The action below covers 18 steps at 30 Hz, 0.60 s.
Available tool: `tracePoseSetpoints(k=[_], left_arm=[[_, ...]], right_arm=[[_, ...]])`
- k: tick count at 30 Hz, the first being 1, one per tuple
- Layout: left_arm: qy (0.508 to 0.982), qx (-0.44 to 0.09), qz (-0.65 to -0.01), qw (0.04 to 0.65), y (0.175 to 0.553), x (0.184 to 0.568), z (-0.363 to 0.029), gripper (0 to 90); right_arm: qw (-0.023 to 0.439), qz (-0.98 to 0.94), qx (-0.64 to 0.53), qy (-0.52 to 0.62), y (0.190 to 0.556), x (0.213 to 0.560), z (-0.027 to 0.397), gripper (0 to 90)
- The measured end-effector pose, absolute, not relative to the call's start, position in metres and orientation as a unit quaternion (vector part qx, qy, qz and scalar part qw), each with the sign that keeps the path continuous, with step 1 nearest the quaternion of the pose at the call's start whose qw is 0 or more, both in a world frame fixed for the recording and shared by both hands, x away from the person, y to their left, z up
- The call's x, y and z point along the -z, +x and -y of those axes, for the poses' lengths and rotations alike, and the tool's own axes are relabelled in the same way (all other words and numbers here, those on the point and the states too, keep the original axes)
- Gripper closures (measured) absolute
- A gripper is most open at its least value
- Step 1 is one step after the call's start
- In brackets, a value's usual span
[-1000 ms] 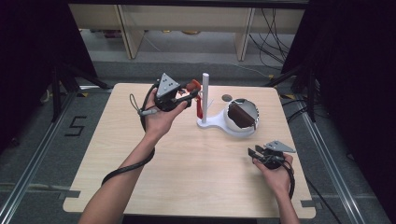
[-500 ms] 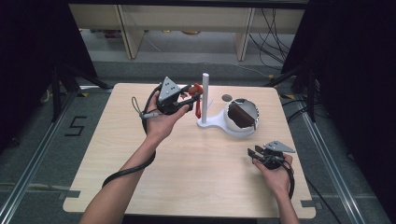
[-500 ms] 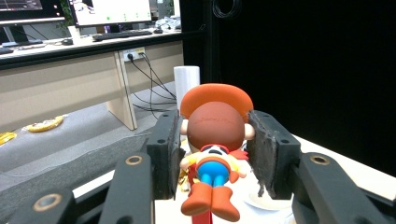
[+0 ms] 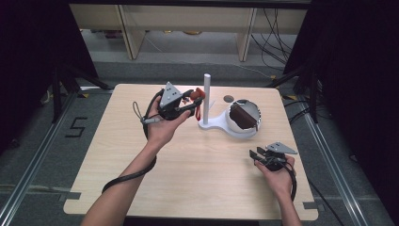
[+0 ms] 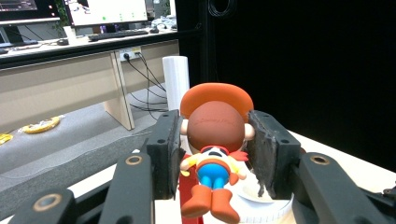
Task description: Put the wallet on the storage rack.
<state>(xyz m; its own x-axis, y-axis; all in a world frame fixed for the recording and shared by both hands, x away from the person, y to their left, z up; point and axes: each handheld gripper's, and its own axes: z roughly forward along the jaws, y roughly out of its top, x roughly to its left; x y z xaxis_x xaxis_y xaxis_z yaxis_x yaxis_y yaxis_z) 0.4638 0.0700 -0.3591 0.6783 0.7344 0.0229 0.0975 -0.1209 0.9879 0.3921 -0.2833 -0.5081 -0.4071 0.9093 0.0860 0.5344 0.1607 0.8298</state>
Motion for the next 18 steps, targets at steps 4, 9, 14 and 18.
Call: tracePoseSetpoints(k=[4, 9, 14, 18], left_arm=[[0.700, -0.268, -0.297, 0.592, 0.462, 0.362, -0.070, 55.0], [0.701, -0.266, -0.296, 0.591, 0.460, 0.366, -0.069, 55.0], [0.702, -0.263, -0.297, 0.591, 0.459, 0.370, -0.068, 55.0], [0.704, -0.261, -0.297, 0.589, 0.459, 0.373, -0.067, 55.0]], right_arm=[[0.230, -0.728, -0.416, 0.494, 0.392, 0.508, 0.284, 61.0], [0.222, -0.723, -0.416, 0.504, 0.391, 0.509, 0.282, 60.8], [0.228, -0.729, -0.413, 0.495, 0.392, 0.510, 0.283, 60.7], [0.226, -0.732, -0.409, 0.496, 0.392, 0.509, 0.284, 60.6]])
